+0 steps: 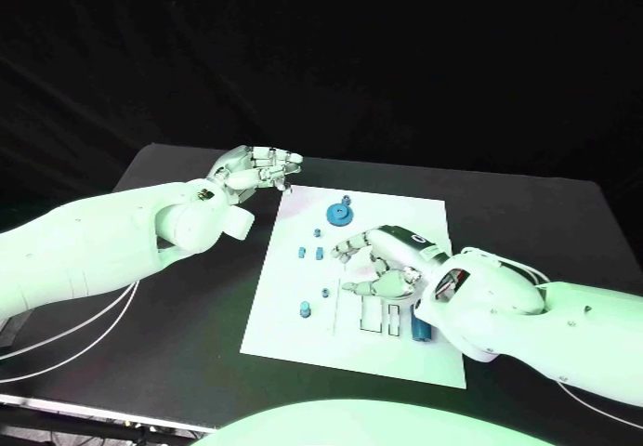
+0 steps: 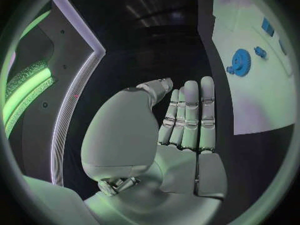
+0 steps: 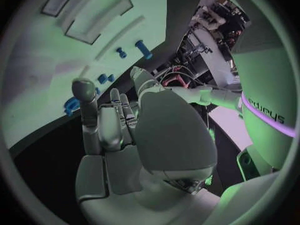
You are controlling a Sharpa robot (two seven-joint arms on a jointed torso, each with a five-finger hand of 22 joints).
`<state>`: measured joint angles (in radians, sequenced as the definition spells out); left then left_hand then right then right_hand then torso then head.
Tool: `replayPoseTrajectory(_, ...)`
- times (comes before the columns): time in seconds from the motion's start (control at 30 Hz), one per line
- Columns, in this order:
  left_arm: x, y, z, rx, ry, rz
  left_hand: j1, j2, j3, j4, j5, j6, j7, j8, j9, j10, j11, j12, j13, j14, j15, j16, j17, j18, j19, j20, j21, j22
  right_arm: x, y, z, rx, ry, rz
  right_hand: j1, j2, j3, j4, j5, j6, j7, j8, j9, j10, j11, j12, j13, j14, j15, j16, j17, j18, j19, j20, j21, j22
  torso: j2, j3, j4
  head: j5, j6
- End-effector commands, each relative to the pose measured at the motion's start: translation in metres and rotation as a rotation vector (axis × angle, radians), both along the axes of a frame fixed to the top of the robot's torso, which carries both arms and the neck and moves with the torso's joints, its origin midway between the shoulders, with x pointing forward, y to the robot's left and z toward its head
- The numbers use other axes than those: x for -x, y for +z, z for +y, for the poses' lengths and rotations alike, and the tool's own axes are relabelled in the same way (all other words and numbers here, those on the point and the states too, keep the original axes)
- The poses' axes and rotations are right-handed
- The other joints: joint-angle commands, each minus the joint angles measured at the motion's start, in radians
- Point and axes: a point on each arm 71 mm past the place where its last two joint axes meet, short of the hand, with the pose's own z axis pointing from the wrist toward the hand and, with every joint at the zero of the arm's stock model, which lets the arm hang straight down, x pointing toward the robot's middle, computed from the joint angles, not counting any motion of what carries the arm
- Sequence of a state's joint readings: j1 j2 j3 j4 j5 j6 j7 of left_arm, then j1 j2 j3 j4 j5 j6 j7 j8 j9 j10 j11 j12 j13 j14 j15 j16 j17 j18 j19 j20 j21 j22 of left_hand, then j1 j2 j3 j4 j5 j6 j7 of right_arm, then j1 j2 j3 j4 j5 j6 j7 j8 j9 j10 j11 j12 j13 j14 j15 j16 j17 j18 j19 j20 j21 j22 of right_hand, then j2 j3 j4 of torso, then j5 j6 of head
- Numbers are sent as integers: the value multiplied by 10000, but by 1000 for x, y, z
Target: Assemble the parts on the task board
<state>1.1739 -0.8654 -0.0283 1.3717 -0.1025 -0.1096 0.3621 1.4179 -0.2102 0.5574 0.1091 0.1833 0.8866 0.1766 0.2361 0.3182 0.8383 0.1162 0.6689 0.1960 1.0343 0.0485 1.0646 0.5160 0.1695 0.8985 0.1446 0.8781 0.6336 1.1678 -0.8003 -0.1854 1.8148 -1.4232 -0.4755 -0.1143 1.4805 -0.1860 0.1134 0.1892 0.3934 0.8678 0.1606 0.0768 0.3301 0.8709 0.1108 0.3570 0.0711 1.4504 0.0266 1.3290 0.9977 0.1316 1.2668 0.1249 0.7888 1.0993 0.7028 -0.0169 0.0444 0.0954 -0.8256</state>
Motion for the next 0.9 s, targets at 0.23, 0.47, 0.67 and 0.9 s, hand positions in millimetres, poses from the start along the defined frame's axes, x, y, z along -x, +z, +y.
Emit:
replayPoseTrajectory(0.23, 0, -2, -3, 131, -141, 40, -25, 49, -30, 47, -48, 38, 20, 35, -5, -53, 29, -35, -8, -77, 2, -44, -17, 141, -85, 9, -50, -16, -15, 17, -67, -1594, -2020, 2281, 19, -173, 744, 769, 20, 995, 103, 539, -44, 2216, -200, 459, 70, 210, -166, 358, 593, 2, 500, -124, 965, 658, -85, -9, -50, -731, 40)
replayPoseTrajectory(0.47, 2, -3, -6, 172, -214, 55, -36, 34, -42, 52, -51, 21, 23, 29, -10, -54, 30, -32, -13, -79, 3, -44, -18, 140, -85, 10, -58, -20, -14, 7, -110, -712, -3510, 3428, -1284, -335, 507, 965, -38, 1373, -484, 1615, 413, 3765, -817, 3311, 2374, 566, -682, 1067, 1977, -289, 1179, -586, 2578, 1729, -135, -22, -78, -1121, -102)
replayPoseTrajectory(0.67, 4, -3, -7, 211, -267, 46, -54, 15, -55, 62, -51, -17, 32, 11, -20, -52, 34, -29, -18, -80, 6, -42, -18, 139, -84, 13, -67, -26, -3, -3, -133, 93, -4406, 3855, -1917, -83, 224, 1026, -22, 884, -547, 2807, 907, 4796, -848, 9490, 10407, 883, -696, 1888, 3921, -545, 1677, -619, 3994, 2712, -141, -45, -102, -1306, -173)
replayPoseTrajectory(0.9, 7, -3, -8, 245, -312, 54, -66, 11, -62, 71, -52, -27, 34, 7, -24, -52, 36, -27, -20, -79, 8, -41, -18, 139, -84, 14, -72, -29, 12, -13, -143, 992, -5036, 4474, -2511, 38, -297, 1037, -38, 796, -569, 3076, 910, 5358, -857, 10398, 11933, 943, -696, 2025, 4304, -615, 1819, -622, 4381, 2982, -173, -64, -126, -1357, -175)
